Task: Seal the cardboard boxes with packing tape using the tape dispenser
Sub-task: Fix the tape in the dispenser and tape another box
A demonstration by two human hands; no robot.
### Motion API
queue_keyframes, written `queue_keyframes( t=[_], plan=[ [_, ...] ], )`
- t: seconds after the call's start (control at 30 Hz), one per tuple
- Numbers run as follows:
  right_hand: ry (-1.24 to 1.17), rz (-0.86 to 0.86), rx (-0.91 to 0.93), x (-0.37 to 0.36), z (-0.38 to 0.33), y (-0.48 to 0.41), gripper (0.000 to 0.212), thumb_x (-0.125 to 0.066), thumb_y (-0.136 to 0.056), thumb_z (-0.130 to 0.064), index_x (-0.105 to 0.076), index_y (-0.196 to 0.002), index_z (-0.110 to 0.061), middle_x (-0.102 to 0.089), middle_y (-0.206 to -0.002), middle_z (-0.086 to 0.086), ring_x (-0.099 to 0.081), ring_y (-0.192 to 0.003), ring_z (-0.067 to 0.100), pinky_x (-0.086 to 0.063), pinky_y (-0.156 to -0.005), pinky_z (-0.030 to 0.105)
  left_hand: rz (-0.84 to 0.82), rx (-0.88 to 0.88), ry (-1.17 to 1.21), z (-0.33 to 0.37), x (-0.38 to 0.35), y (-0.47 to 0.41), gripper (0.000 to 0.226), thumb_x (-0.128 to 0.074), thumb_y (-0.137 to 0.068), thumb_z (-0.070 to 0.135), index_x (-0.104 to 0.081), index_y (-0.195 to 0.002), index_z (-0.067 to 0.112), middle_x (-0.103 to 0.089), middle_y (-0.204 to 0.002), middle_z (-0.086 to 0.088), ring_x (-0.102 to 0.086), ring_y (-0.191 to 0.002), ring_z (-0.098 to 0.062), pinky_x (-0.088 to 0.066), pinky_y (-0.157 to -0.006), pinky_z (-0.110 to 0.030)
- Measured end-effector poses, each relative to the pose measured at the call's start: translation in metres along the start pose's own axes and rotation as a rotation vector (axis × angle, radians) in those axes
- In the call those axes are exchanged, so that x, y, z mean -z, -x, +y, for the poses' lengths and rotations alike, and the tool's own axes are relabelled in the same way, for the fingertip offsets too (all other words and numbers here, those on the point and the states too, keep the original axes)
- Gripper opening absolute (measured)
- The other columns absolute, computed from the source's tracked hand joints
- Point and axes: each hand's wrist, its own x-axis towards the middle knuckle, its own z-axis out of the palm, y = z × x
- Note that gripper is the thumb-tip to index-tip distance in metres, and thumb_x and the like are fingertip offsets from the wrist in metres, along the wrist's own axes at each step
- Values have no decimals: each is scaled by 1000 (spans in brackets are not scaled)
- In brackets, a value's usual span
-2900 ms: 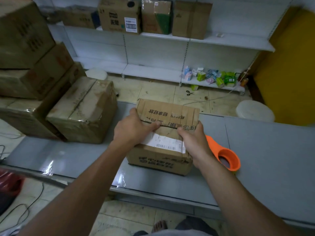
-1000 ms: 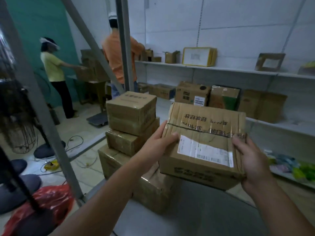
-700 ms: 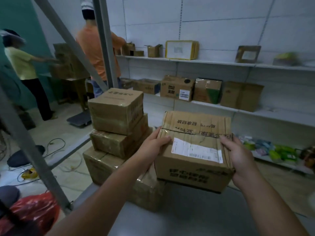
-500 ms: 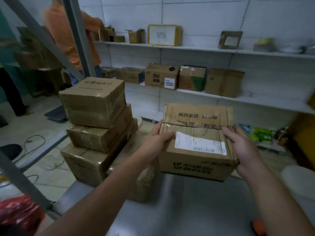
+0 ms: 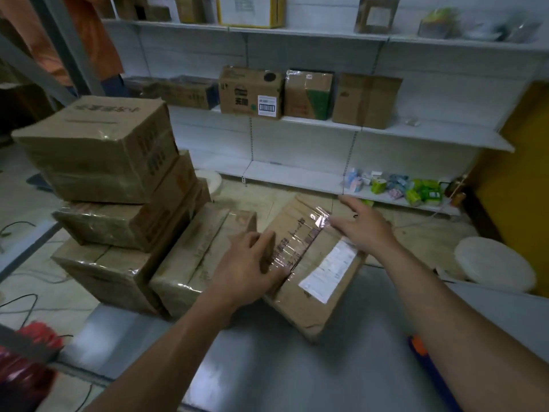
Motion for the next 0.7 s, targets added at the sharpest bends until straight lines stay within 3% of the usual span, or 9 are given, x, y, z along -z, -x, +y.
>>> queue_keyframes(
  t=[0.07, 0.1, 0.2, 0.27, 0.33, 0.4, 0.47, 0.57, 0.7],
  plan=[
    [-125, 174, -63, -11, 12, 11, 64, -63, -90, -40, -37, -146, -24, -37, -152, 2, -38, -136, 23, -32, -107, 37, 100, 41, -71, 0, -5, -1, 79, -52, -83, 71, -28, -147, 31, -39, -143, 0, -40, -126, -18, -40, -101, -33],
    [-195, 176, -112, -18, 17, 23, 67, -61, -91, -40, -32, -148, -23, -33, -155, 2, -34, -139, 23, -30, -110, 39, 140, 54, -97, 2, -8, 0, 73, -50, -83, 72, -32, -142, 31, -42, -139, -2, -43, -122, -19, -42, -98, -34],
    [-471, -86, -282, -49, 25, 54, 63, -58, -92, -43, -31, -147, -27, -45, -145, -5, -49, -126, 21, -39, -108, 41, 155, 84, -147, 8, -15, 3, 66, -46, -85, 72, -34, -133, 29, -42, -136, -5, -45, -117, -23, -41, -97, -37],
    [-573, -142, -325, -63, 22, 57, 52, -56, -95, -39, -36, -141, -28, -58, -130, -6, -58, -110, 16, -47, -99, 39, 111, 100, -191, 9, -16, 4, 65, -41, -87, 71, -33, -137, 31, -35, -143, -8, -42, -123, -26, -37, -102, -38],
    [-529, -160, -307, -67, 18, 51, 50, -54, -95, -39, -38, -140, -25, -59, -128, -6, -58, -105, 14, -48, -94, 34, 98, 83, -241, 4, -16, 7, 66, -25, -91, 70, -30, -145, 33, -24, -153, -8, -30, -137, -27, -27, -111, -39],
    [-422, -197, -274, -72, 14, 44, 53, -53, -94, -43, -38, -141, -23, -57, -131, -6, -56, -105, 13, -45, -89, 31, 67, 11, -254, -5, -17, 9, 75, -7, -90, 65, -26, -153, 30, -11, -163, -7, -9, -149, -24, -6, -120, -36],
    [-371, -199, -271, -74, 9, 42, 56, -52, -94, -45, -36, -142, -22, -56, -134, -5, -55, -108, 15, -44, -89, 30, -22, -44, -241, -10, -16, 6, 77, 1, -89, 61, -22, -155, 28, -7, -165, -1, 3, -151, -19, 8, -119, -32],
    [-357, -237, -263, -67, 7, 43, 59, -49, -95, -49, -32, -145, -21, -51, -139, -5, -52, -112, 14, -41, -90, 29, -123, -57, -333, -2, -1, -8, 56, -24, -99, 54, -32, -149, 30, -26, -158, 1, -17, -147, -22, -9, -120, -38],
    [-232, -308, -264, -30, 22, 38, 66, -32, -97, -60, -28, -150, -20, -33, -155, 0, -35, -139, 22, -30, -109, 35, -224, -131, -564, 28, 27, -41, 38, -39, -94, 55, -58, -119, 33, -59, -122, 0, -53, -110, -21, -39, -105, -43]
  ],
)
